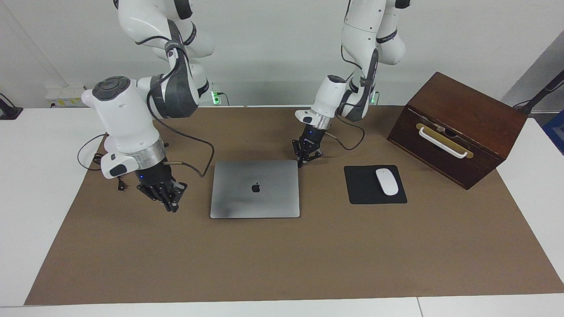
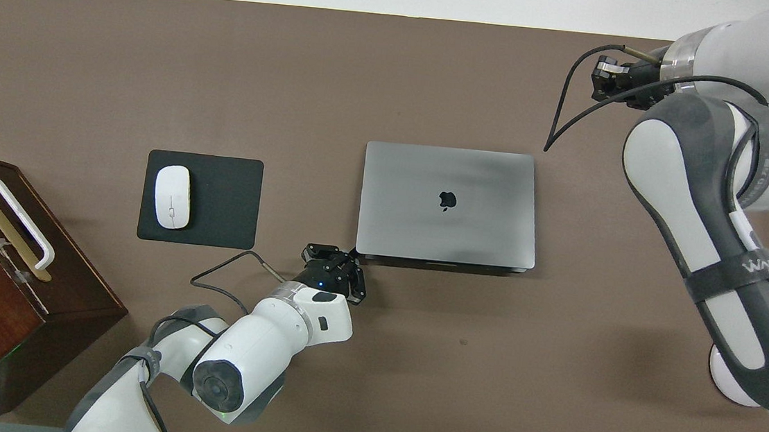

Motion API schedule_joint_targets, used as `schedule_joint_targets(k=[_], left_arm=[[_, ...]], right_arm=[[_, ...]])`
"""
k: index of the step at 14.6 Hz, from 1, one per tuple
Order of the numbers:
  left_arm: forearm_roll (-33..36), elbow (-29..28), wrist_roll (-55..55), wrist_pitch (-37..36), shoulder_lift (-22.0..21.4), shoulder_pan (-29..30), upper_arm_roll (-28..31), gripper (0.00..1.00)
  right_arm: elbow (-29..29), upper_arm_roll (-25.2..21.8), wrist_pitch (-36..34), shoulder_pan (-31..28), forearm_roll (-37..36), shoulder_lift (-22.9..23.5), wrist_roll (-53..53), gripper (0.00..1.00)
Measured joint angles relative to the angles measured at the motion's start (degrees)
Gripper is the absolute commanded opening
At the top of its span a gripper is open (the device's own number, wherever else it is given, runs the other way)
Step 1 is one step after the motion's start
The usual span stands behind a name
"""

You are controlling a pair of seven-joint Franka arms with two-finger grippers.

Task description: Close laptop with both arms

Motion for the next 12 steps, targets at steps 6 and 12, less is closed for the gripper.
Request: schedule_joint_targets(k=[6, 12], left_arm=[[0.0, -0.03, 0.02, -18.49, -11.76, 2.86, 0.35, 0.0], [0.0, 2.47, 0.03, -33.22, -17.91, 4.75, 0.55, 0.0]], right_arm=[[0.56, -0.01, -0.02, -0.46, -0.64, 0.1, -0.92, 0.87], [0.76, -0.1, -1.06, -2.11, -0.66, 0.03, -5.97, 1.0]])
